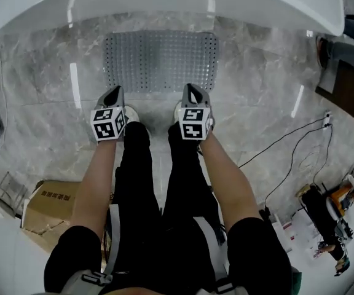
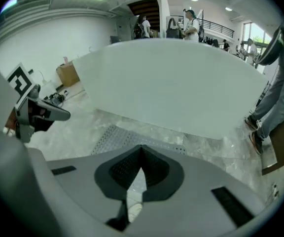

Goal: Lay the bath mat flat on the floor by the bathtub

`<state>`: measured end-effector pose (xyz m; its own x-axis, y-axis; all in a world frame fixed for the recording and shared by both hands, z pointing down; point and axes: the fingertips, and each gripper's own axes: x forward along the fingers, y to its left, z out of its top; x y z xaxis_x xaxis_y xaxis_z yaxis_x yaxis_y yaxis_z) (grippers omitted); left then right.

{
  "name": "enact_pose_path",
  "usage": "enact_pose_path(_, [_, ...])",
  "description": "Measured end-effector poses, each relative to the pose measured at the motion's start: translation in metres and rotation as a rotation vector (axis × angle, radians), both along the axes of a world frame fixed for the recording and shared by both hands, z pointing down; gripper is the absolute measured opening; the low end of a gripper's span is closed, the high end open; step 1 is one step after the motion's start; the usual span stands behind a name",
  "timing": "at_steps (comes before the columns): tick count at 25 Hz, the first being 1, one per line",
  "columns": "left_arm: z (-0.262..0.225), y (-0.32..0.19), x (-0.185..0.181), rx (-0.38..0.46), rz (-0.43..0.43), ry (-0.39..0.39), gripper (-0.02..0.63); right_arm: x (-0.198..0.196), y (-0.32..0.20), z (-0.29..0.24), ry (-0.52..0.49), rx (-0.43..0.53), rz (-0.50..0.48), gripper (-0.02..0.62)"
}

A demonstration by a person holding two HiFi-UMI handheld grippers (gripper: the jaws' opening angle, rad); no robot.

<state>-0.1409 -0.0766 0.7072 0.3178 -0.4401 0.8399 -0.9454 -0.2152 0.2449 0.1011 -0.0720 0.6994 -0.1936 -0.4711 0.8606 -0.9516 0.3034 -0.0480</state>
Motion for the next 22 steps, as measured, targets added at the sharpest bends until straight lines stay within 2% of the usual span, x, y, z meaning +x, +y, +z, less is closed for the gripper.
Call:
enact_pose_path(2, [-0.055,-0.005,0.015,0.055,0.036,0.024,0.005,-0.024,-0.006,-0.052,-0.051,0.032,0.029,0.003])
enact_pose_path(5, [-0.152,-0.034,0.032,0.198,0.095,0.050,0.005,-0.047,-0.032,-0.142,-0.142,0.110,0.075,0.003])
enact_pose_path(8, [-0.257,-0.043,0.053,0.294,0.075,0.115,0.003,-0.054,-0.047,-0.248,-0.210,0.207,0.058,0.003])
enact_pose_path(11, [-0.361,-0.063,0.066,0.413,0.087,0.145,0.003,-0.049,-0.072,-0.350,-0.216,0.358,0.057,0.005])
enact_pose_path(15, [-0.486,-0.091,0.063,0.585,0.120,0.118,0.005,-0.026,-0.101,-0.472,-0.176,0.584,0.107,0.005])
enact_pose_path(19, [-0.577,-0.093,0.067,0.680,0.117,0.130,0.003,0.008,-0.093,-0.568,-0.217,0.724,0.192,0.005])
enact_pose_path(22, [-0.626,-0.091,0.071,0.734,0.126,0.126,0.003,0.014,-0.086,-0.636,-0.236,0.853,0.190,0.005])
